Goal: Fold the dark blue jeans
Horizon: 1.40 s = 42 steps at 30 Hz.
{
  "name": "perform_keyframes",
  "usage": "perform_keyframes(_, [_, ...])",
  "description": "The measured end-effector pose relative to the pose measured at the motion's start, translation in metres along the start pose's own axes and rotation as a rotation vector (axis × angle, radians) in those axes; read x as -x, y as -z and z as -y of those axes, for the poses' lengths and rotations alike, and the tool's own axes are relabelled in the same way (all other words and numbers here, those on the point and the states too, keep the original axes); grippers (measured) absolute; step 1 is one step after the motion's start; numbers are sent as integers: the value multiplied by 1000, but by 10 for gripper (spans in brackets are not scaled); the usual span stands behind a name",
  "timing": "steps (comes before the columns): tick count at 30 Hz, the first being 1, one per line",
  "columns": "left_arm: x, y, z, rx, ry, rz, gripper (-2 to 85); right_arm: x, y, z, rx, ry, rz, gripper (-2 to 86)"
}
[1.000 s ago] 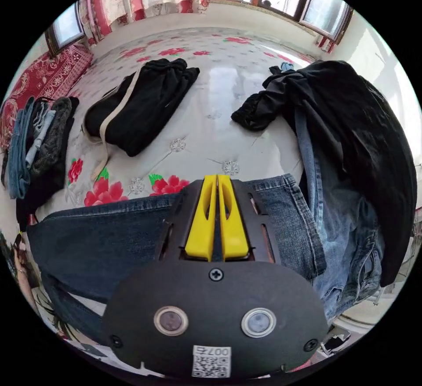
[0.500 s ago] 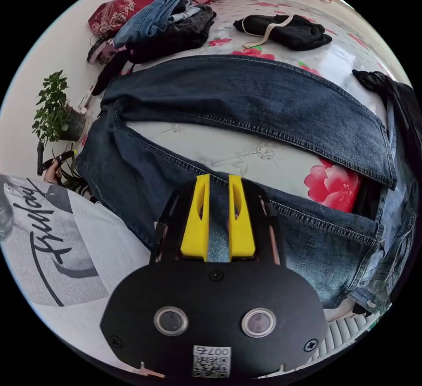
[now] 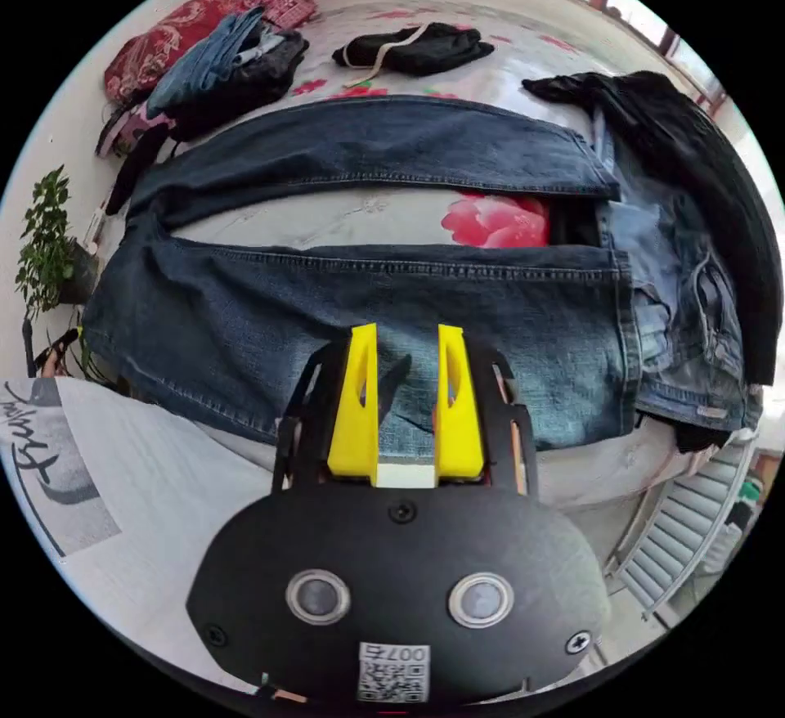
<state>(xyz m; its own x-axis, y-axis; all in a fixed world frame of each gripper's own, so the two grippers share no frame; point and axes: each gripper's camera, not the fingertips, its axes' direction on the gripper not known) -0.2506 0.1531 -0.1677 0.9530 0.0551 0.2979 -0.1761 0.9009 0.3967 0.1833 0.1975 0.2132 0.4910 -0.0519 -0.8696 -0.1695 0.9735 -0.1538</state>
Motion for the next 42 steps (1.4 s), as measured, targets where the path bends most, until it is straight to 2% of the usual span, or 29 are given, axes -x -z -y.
perform_keyframes(1, [2,4,-4,-12,2,-4,-8,-19,7,-7,-26,-73,-8,74])
perform_keyframes(3, [6,15,-16,-44,17,-23,-8,-92,30,-41,-101,-365,-61,74])
perform_keyframes(6, [12,22,-21,-68,61,-65,-8,-160,41,-76,-125,-624,-100,70])
perform_keyframes(11, [15,24,-18,-63,97,-91,-8,-215,17,-88,-50,-794,88,39])
perform_keyframes(16, [10,40,-25,-92,56,-84,-8,-221,76,-93,-252,-674,93,3])
perform_keyframes(19, [10,31,-47,-64,53,-90,-8,-224,122,-114,-343,-627,-32,-1])
perform_keyframes(21, [5,-12,-70,60,63,-65,-8,-233,116,-125,-258,-631,-105,-2])
perform_keyframes(23, [0,-47,-88,172,93,-43,-9,-245,90,-130,-109,-689,-74,-2])
perform_keyframes(25, [1,-59,-101,218,171,26,-9,-243,82,-134,-39,-743,-148,-2])
perform_keyframes(28, [-4,-38,-106,119,142,58,-7,-219,104,-134,-147,-735,-205,-1])
perform_keyframes(31, [-19,-13,-85,-4,47,65,0,-183,124,-116,-235,-634,-216,3])
perform_keyframes(36, [-78,-23,-5,-115,-136,-99,48,-87,113,-38,-241,-297,-51,17])
perform_keyframes(40, [-144,-32,48,-150,-300,-311,60,-20,93,13,-218,-164,55,24])
perform_keyframes(42, [-204,-37,72,-160,-447,-389,70,22,80,39,-193,-93,129,27])
